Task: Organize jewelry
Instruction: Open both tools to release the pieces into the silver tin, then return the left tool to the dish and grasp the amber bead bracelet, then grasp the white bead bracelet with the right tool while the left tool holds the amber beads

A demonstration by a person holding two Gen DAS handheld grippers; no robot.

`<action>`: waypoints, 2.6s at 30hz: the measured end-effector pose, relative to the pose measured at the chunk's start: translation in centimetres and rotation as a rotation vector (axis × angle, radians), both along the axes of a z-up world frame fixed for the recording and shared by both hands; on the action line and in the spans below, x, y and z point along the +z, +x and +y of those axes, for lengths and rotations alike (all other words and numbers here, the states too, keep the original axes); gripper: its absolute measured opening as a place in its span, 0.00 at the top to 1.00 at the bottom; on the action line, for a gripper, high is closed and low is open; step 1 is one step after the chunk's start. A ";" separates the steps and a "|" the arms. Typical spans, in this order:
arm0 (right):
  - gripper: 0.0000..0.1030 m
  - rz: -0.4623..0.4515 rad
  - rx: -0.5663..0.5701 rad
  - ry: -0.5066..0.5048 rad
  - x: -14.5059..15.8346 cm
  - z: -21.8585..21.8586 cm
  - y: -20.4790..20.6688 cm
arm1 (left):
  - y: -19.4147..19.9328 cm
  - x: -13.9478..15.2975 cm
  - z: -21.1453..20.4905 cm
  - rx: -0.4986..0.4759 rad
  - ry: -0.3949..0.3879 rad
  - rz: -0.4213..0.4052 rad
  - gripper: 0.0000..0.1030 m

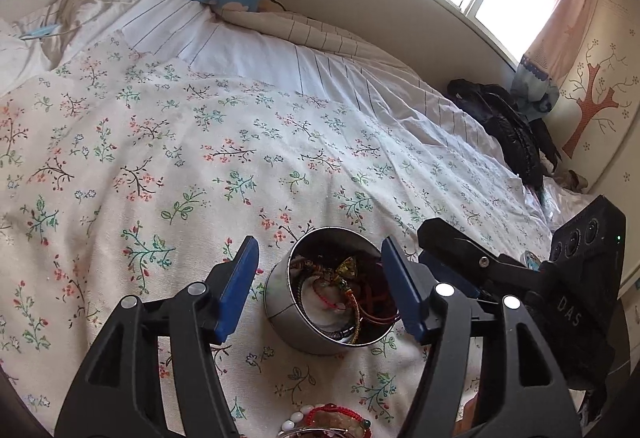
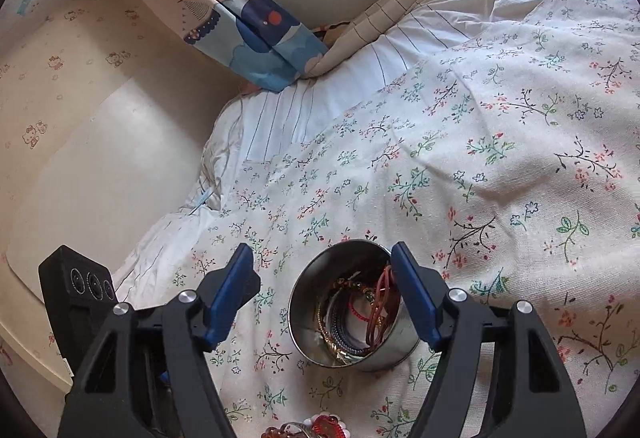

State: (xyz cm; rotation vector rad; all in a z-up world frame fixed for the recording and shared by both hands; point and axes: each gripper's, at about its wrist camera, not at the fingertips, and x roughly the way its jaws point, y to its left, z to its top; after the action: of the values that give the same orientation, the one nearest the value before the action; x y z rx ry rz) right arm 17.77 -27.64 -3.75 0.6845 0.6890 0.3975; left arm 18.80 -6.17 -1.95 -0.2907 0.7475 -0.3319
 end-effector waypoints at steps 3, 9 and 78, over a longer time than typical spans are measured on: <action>0.32 -0.002 -0.023 0.010 0.0 -0.6 -0.1 | -0.2 0.2 -0.1 -0.001 0.015 -0.009 0.40; 0.32 0.022 -0.048 0.070 -0.4 -1.7 -0.5 | -0.3 0.4 1.5 0.070 -0.007 -0.011 0.34; 0.25 0.201 0.038 -0.138 -1.9 0.2 -11.1 | -11.9 -0.7 3.8 -0.176 0.080 0.066 0.90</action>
State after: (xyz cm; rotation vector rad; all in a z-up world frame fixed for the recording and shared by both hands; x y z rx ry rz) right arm 6.69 -27.45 -5.63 0.5851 0.9123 0.3150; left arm 6.90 -2.41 -2.64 -0.1610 0.8513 -0.4591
